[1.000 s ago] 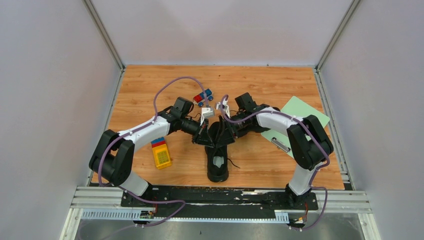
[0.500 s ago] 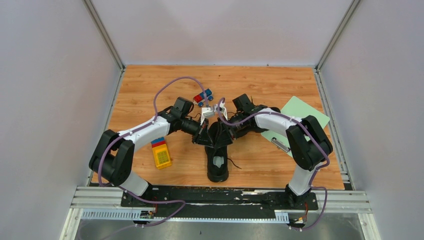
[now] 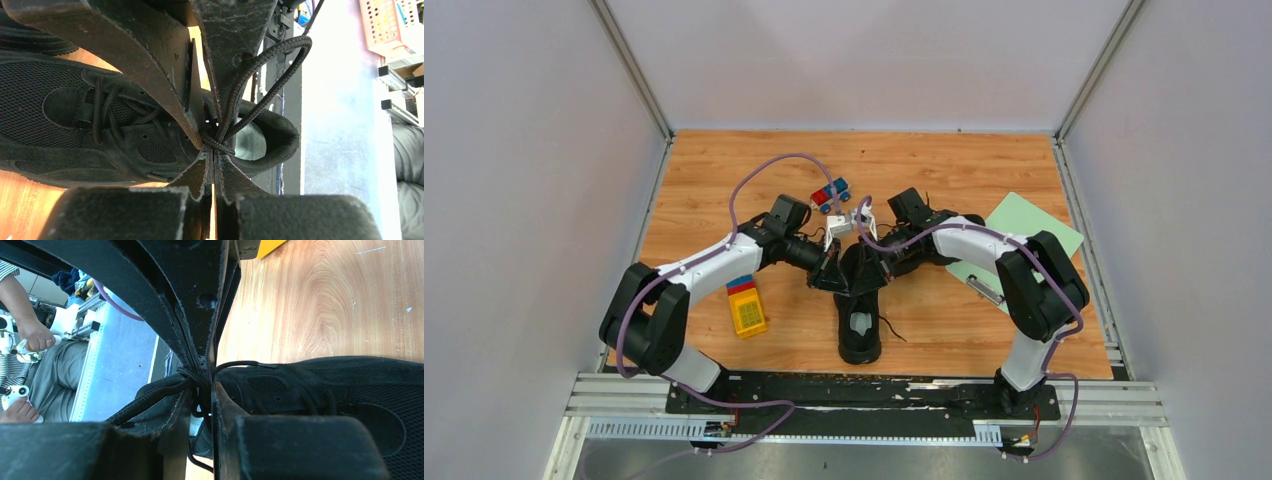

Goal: Tie the shoes
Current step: Cross the shoelace with the shoelace.

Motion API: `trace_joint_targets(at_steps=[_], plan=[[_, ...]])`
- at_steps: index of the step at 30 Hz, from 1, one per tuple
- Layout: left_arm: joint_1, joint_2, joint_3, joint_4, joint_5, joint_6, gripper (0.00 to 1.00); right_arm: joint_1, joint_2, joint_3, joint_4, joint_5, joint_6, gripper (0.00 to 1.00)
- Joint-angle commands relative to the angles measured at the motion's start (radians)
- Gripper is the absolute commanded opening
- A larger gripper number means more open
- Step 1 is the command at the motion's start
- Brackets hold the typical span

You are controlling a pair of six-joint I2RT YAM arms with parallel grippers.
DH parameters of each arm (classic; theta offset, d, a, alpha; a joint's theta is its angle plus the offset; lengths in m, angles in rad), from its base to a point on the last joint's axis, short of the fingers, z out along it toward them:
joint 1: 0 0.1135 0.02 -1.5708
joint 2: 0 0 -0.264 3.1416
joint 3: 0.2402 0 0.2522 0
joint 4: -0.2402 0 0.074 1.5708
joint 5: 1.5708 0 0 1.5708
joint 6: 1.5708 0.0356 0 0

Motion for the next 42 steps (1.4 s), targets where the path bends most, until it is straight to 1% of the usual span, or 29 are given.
trace_joint_targets(at_steps=[1, 8, 11, 15, 19, 22, 26, 33, 40, 41, 42], plan=[[0.003, -0.054, 0.024, -0.032, -0.006, 0.046, 0.0, -0.006, -0.033, 0.031, 0.023, 0.005, 0.017, 0.08], [0.002, -0.063, 0.019, -0.054, -0.007, 0.065, 0.0, -0.015, -0.041, 0.027, 0.033, 0.03, 0.04, 0.07], [0.004, -0.064, 0.009, -0.051, -0.009, 0.064, 0.0, -0.02, -0.043, 0.026, 0.033, 0.027, 0.049, 0.1], [0.002, -0.063, 0.004, -0.035, -0.006, 0.053, 0.0, -0.021, -0.047, 0.024, 0.035, 0.029, 0.055, 0.19], [0.003, -0.06, 0.004, -0.028, -0.006, 0.048, 0.0, -0.021, -0.046, 0.025, 0.035, 0.032, 0.06, 0.18], [0.002, -0.061, 0.001, -0.029, -0.009, 0.047, 0.0, -0.021, -0.049, 0.024, 0.035, 0.034, 0.06, 0.2], [0.002, -0.063, -0.002, -0.027, -0.01, 0.047, 0.0, -0.021, -0.052, 0.024, 0.037, 0.039, 0.062, 0.14], [0.002, -0.06, -0.004, -0.021, -0.004, 0.044, 0.0, -0.021, -0.051, 0.026, 0.063, 0.039, 0.121, 0.14], [0.001, -0.057, -0.004, -0.009, 0.017, 0.035, 0.0, -0.017, -0.067, 0.009, 0.111, 0.147, 0.2, 0.07], [0.001, -0.058, -0.004, -0.008, 0.02, 0.035, 0.01, -0.015, -0.073, 0.005, 0.12, 0.163, 0.206, 0.07], [0.001, -0.058, -0.004, -0.005, 0.026, 0.032, 0.06, -0.015, -0.076, 0.001, 0.125, 0.175, 0.21, 0.06]])
